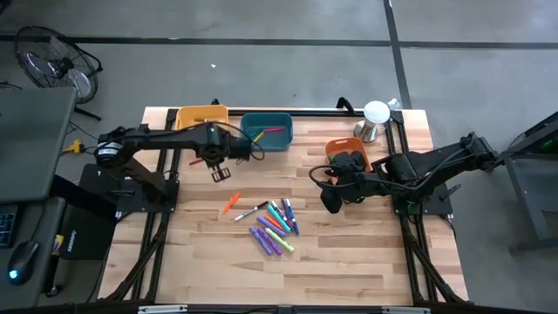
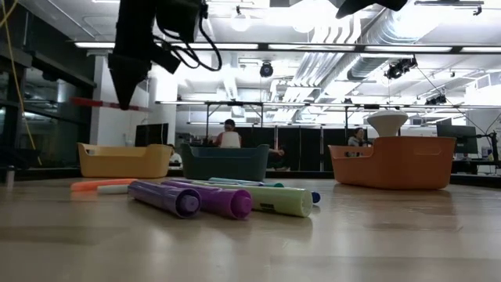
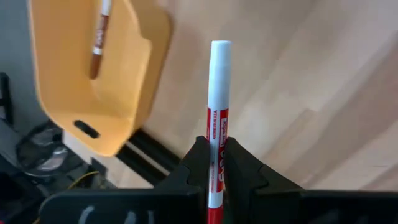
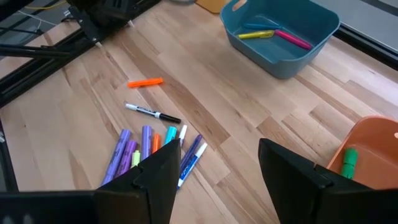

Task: Pick & Place Markers
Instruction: Put the red marker pen into the yellow bin

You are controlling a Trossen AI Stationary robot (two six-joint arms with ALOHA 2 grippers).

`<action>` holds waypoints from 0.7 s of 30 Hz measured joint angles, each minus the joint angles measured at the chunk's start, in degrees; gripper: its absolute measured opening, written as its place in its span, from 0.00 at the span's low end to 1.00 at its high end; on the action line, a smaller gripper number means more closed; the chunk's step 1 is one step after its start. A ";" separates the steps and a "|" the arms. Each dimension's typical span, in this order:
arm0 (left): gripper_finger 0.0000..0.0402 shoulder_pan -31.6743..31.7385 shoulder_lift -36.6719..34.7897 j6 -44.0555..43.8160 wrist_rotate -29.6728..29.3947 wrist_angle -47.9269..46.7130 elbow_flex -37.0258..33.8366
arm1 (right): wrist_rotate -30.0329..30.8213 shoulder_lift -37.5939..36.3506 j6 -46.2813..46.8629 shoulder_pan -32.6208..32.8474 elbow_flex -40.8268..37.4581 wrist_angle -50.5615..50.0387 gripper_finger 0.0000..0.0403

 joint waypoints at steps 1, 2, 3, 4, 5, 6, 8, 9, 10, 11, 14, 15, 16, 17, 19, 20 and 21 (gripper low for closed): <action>0.04 0.99 -0.01 1.51 -0.51 0.00 0.00 | 0.00 0.00 -0.02 0.00 0.00 0.00 0.51; 0.04 2.02 0.05 2.86 -0.93 0.08 0.00 | -0.02 0.01 -0.01 0.02 0.00 -0.01 0.51; 0.04 3.05 0.06 4.12 -1.44 0.37 0.00 | -0.02 0.00 0.00 0.01 0.00 0.00 0.51; 0.04 4.09 0.06 5.44 -2.51 0.57 0.00 | -0.02 0.00 -0.01 0.02 0.00 -0.01 0.51; 0.04 5.07 0.06 6.84 -3.69 0.88 0.00 | -0.03 0.00 -0.01 0.01 0.00 0.00 0.51; 0.04 6.09 0.06 8.45 -5.03 1.55 0.00 | -0.03 0.01 -0.02 0.02 0.00 0.00 0.51; 0.04 8.48 0.06 11.94 -8.47 3.28 0.00 | -0.02 0.02 -0.02 0.00 0.00 -0.02 0.51; 0.04 9.66 0.06 13.91 -9.94 4.16 0.00 | -0.02 0.02 -0.01 0.02 0.00 -0.01 0.51; 0.04 11.04 0.06 16.16 -10.77 5.28 0.00 | -0.03 0.02 -0.01 0.01 0.00 -0.01 0.51; 0.04 12.43 0.06 18.67 -11.21 6.62 0.00 | -0.04 0.02 -0.02 0.02 0.00 -0.02 0.51; 0.04 16.76 0.06 25.88 -11.41 10.50 0.00 | -0.04 0.02 0.02 0.02 0.00 -0.02 0.51; 0.04 18.28 0.06 28.21 -11.43 12.08 0.00 | -0.04 0.02 0.13 0.00 0.00 -0.02 0.51; 0.04 19.70 0.06 30.39 -11.41 13.78 0.00 | -0.04 0.02 0.24 0.02 0.00 -0.02 0.51; 0.04 21.11 0.06 32.61 -11.41 15.33 0.00 | -0.05 0.02 0.44 0.02 0.00 -0.02 0.51; 0.04 24.03 0.06 36.25 -11.13 18.18 0.00 | -0.03 0.02 0.64 0.02 0.00 -0.02 0.51; 0.04 25.52 0.06 37.83 -10.35 19.38 0.00 | 0.03 0.02 0.77 0.02 0.00 -0.02 0.51; 0.04 27.09 0.06 39.29 -9.03 20.27 0.00 | 0.12 0.02 1.06 0.02 0.00 -0.02 0.51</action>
